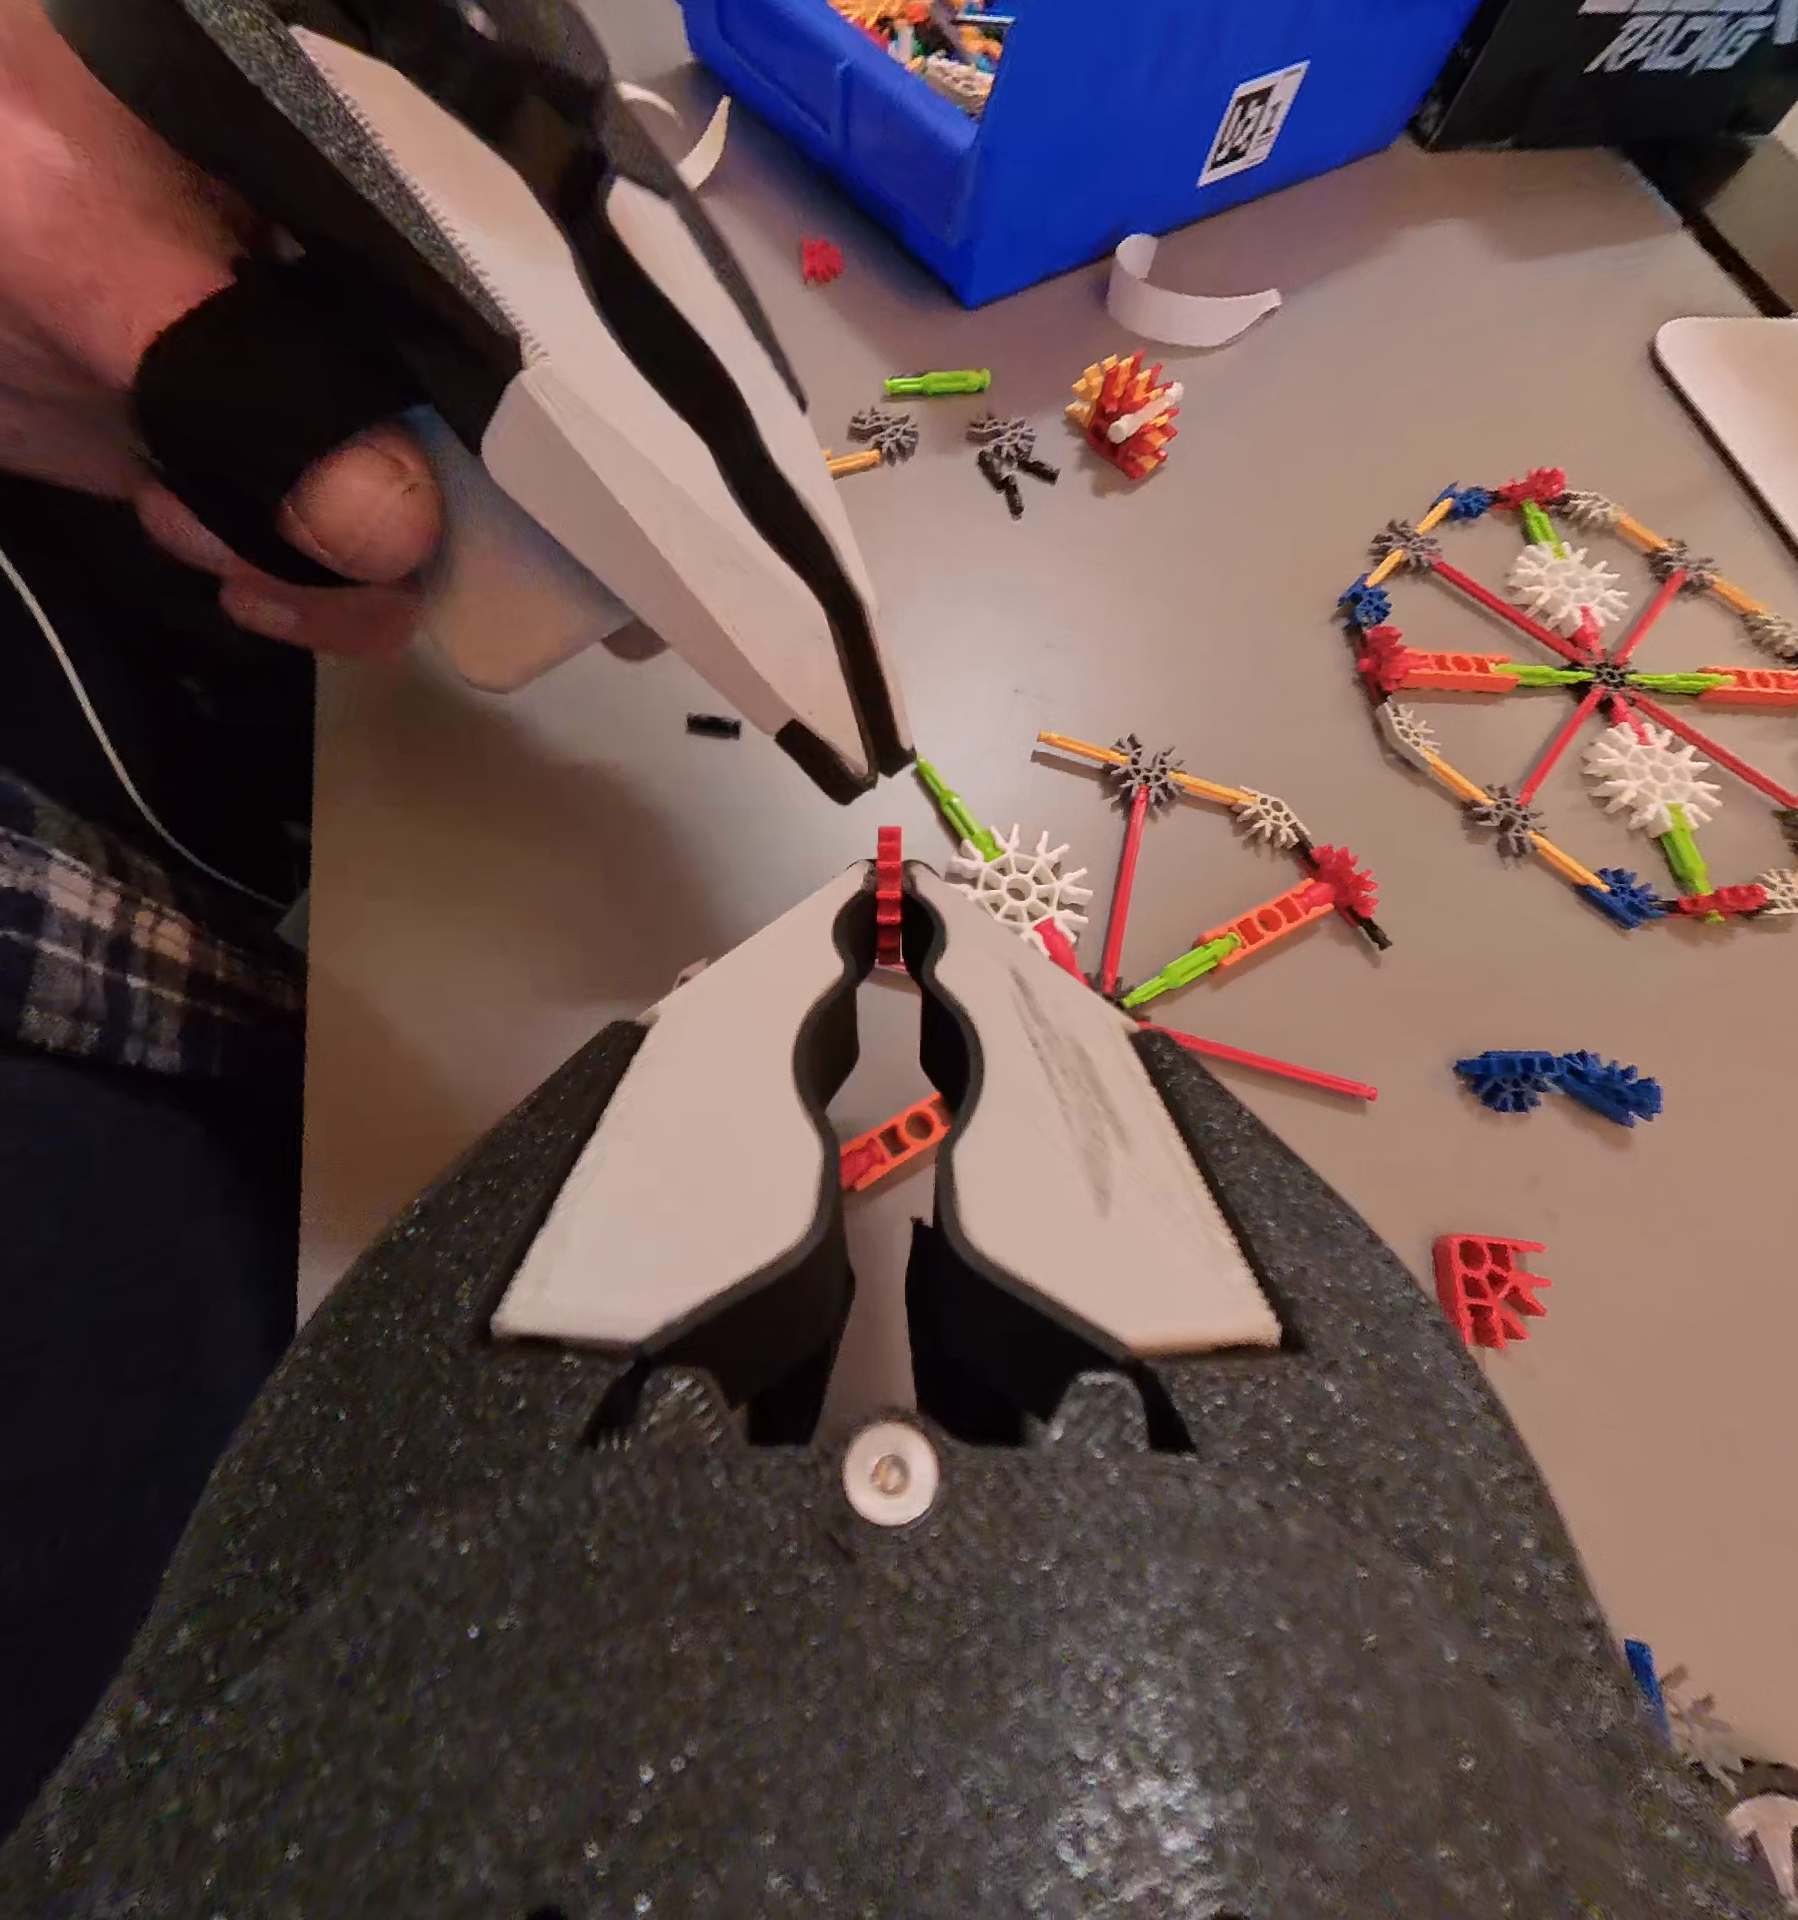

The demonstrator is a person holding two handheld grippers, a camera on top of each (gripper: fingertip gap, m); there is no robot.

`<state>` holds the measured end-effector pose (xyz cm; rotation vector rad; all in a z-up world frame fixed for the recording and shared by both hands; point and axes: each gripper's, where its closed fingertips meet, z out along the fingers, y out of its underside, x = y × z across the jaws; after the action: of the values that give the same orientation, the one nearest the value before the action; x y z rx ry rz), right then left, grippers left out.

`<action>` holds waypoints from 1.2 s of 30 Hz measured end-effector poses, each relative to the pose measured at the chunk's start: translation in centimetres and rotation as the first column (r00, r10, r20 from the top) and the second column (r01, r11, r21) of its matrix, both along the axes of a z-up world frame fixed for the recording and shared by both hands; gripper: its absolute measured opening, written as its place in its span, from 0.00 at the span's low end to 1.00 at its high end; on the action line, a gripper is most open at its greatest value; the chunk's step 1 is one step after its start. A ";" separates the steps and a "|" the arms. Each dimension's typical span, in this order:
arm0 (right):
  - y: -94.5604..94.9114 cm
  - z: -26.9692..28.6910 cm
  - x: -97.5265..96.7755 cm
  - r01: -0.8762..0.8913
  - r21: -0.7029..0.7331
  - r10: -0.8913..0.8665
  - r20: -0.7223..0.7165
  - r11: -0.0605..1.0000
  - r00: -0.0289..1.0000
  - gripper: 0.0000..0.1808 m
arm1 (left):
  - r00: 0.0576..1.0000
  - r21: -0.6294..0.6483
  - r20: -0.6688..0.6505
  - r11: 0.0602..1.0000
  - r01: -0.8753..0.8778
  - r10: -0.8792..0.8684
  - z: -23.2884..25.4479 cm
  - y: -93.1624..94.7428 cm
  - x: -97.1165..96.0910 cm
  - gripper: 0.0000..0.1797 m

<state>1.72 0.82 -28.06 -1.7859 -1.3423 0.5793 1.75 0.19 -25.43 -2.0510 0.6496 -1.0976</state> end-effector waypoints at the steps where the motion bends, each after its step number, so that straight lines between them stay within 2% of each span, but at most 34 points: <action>1: -0.3 -0.1 0.0 -0.019 -0.006 0.019 0.007 1.000 1.000 0.01 | 0.999 0.031 -0.044 0.999 0.016 -0.014 -0.1 -0.1 0.0 0.05; 7: -1.2 -0.4 0.1 -0.084 -0.022 0.085 0.035 0.996 0.996 0.01 | 0.968 0.144 -0.240 0.983 0.116 -0.079 -1.2 -0.6 0.1 0.03; 12: -1.8 -0.4 0.0 -0.119 -0.030 0.120 0.043 0.992 0.992 0.01 | 0.942 0.183 -0.318 0.969 0.168 -0.103 -2.0 -1.1 0.4 0.01; 29: -2.3 -1.0 0.4 -0.126 -0.056 0.129 0.051 0.991 0.990 0.01 | 0.935 0.212 -0.344 0.962 0.171 -0.091 -2.2 -1.2 0.3 0.00; 36: -1.8 -0.9 0.6 -0.092 -0.101 0.093 -0.001 0.991 0.996 0.01 | 0.938 0.228 -0.338 0.961 0.157 -0.073 -1.8 -0.7 0.1 0.01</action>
<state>2.28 -0.96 -28.92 -1.8128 -1.4267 0.7060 1.85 -0.49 -27.26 -2.0051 1.0335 -0.6956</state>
